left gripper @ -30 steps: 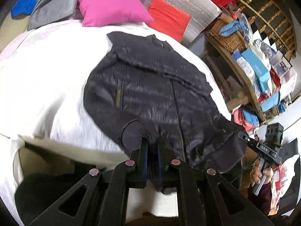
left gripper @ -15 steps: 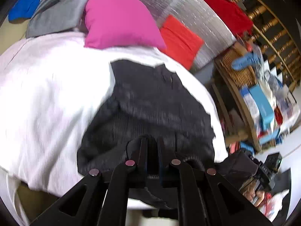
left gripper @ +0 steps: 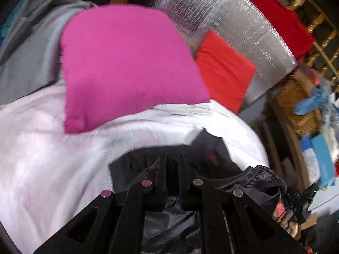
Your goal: Fold large clothes
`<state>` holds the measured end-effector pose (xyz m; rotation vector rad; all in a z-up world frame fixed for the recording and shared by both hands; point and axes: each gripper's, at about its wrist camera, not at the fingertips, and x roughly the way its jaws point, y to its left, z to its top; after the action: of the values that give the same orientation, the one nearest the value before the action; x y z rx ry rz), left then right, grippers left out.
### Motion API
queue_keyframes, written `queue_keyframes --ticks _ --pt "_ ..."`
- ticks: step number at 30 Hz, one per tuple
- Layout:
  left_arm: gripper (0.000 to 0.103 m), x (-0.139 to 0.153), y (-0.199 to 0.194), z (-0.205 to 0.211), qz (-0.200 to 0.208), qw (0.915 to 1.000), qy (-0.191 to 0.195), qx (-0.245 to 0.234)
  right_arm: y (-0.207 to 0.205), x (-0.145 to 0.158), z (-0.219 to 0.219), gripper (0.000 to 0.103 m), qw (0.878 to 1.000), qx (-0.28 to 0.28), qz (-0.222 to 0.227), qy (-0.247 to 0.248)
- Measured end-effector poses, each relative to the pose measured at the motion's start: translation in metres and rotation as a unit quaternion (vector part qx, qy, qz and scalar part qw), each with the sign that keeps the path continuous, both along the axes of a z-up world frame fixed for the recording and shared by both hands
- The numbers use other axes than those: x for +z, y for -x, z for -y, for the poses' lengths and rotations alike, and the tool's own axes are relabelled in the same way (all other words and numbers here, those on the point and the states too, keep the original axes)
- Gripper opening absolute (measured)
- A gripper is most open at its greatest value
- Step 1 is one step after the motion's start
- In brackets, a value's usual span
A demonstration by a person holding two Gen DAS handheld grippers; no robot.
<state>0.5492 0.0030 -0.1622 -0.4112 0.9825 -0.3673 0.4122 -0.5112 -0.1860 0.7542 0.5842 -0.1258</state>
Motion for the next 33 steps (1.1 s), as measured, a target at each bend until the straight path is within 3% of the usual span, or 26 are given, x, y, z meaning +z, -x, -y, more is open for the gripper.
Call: queue_keyframes --ticks 4,7,10,11,13,14,15,17,20,23,25,29,31,32,33 --pt "0.009 -0.049 -0.051 0.017 -0.019 0.9996 -0.016 0.016 -0.05 -0.04 0.02 0.011 0.999 -0.025 -0.031 -0.016" --pt "0.009 -0.081 -0.066 0.014 -0.028 0.9989 -0.011 0.034 -0.07 -0.069 0.027 0.012 0.998 -0.033 -0.049 -0.022" --pt "0.013 -0.103 -0.068 0.008 -0.028 0.9985 0.011 0.045 -0.079 -0.092 0.036 0.017 0.995 -0.042 -0.059 -0.061" --pt "0.015 -0.105 -0.068 0.005 -0.027 0.9982 0.021 0.05 -0.077 -0.095 0.042 0.023 0.994 -0.044 -0.053 -0.088" --pt "0.031 -0.104 -0.06 -0.005 -0.018 0.9963 0.049 0.068 -0.063 -0.094 0.054 0.059 0.988 -0.055 -0.024 -0.139" --pt "0.046 -0.101 -0.054 -0.011 -0.012 0.995 0.062 0.078 -0.051 -0.089 0.059 0.088 0.986 -0.07 -0.009 -0.154" --pt "0.063 -0.095 -0.047 -0.018 -0.004 0.993 0.079 0.089 -0.038 -0.083 0.062 0.087 0.983 -0.08 0.017 -0.162" --pt "0.07 -0.078 -0.023 -0.03 0.021 0.9893 0.101 0.103 -0.007 -0.064 0.064 0.088 0.985 -0.077 0.04 -0.152" --pt "0.084 -0.055 0.017 -0.04 0.038 0.9888 0.102 0.102 0.028 -0.044 0.06 0.087 0.993 -0.063 0.013 -0.102" --pt "0.085 -0.051 0.06 -0.048 0.011 0.9878 0.096 0.122 0.069 -0.035 0.052 0.087 0.997 -0.055 -0.021 -0.057" --pt "0.086 -0.055 0.085 -0.054 -0.012 0.9863 0.089 0.138 0.086 -0.037 0.048 0.087 0.997 -0.047 -0.034 -0.06" --pt "0.086 -0.081 0.119 -0.064 -0.048 0.9839 0.037 0.168 0.105 -0.051 0.038 0.087 0.995 -0.035 -0.053 -0.073" --pt "0.086 -0.091 0.122 -0.067 -0.058 0.9811 0.002 0.185 0.101 -0.062 0.026 0.086 0.995 -0.035 -0.08 -0.042" --pt "0.086 -0.096 0.119 -0.065 -0.063 0.981 -0.01 0.183 0.094 -0.066 0.022 0.08 0.995 -0.033 -0.094 -0.022" --pt "0.086 -0.099 0.118 -0.064 -0.067 0.982 -0.021 0.175 0.091 -0.072 0.018 0.063 0.994 -0.028 -0.11 -0.005"
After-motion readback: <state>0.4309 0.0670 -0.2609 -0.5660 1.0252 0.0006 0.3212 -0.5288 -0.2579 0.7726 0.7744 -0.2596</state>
